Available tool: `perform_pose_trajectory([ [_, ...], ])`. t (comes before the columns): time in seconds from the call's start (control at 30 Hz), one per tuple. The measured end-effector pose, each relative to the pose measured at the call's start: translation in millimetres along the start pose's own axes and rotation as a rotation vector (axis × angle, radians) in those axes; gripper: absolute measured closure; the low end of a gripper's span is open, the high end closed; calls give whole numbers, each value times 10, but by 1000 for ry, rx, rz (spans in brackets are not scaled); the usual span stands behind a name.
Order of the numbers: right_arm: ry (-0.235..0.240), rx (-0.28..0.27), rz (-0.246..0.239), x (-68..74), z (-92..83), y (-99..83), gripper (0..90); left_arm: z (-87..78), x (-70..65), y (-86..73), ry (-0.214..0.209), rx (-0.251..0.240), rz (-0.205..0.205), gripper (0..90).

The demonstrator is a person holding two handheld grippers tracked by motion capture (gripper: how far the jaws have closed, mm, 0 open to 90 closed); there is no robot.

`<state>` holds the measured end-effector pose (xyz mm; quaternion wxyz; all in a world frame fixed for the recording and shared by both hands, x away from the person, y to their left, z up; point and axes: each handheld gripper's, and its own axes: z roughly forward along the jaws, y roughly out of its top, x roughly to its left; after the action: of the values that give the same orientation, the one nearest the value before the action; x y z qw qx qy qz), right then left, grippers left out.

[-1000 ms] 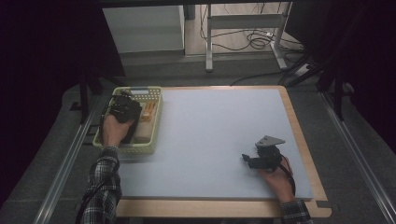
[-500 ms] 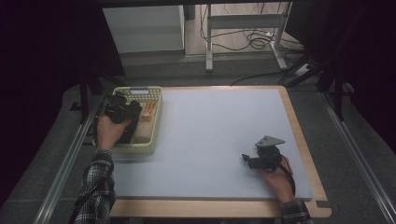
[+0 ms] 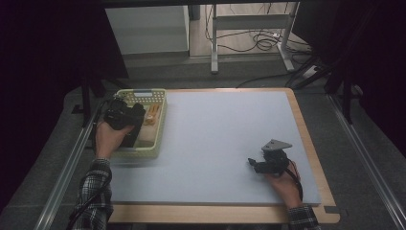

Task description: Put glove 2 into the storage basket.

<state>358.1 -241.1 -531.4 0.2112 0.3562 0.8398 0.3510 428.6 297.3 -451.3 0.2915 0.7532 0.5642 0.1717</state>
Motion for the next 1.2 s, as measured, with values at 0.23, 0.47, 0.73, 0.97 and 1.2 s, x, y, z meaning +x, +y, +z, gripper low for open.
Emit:
perform_pose_trajectory([
  [0.23,-3,2,-3,2,-1,2,238,-51,-43,-97,-39,-13,27,85],
  [0.47,-4,2,-3,2,-1,2,236,-122,-83,-179,-97,-39,39,60],
  [0.73,-6,2,-6,3,-2,3,235,-201,-199,-231,-119,-67,81,33],
  [0.97,-8,1,-7,5,-2,3,235,-232,-427,-271,-115,-72,156,18],
  [1.2,-8,1,-8,5,-3,3,235,-234,-688,-290,-144,-89,207,13],
])
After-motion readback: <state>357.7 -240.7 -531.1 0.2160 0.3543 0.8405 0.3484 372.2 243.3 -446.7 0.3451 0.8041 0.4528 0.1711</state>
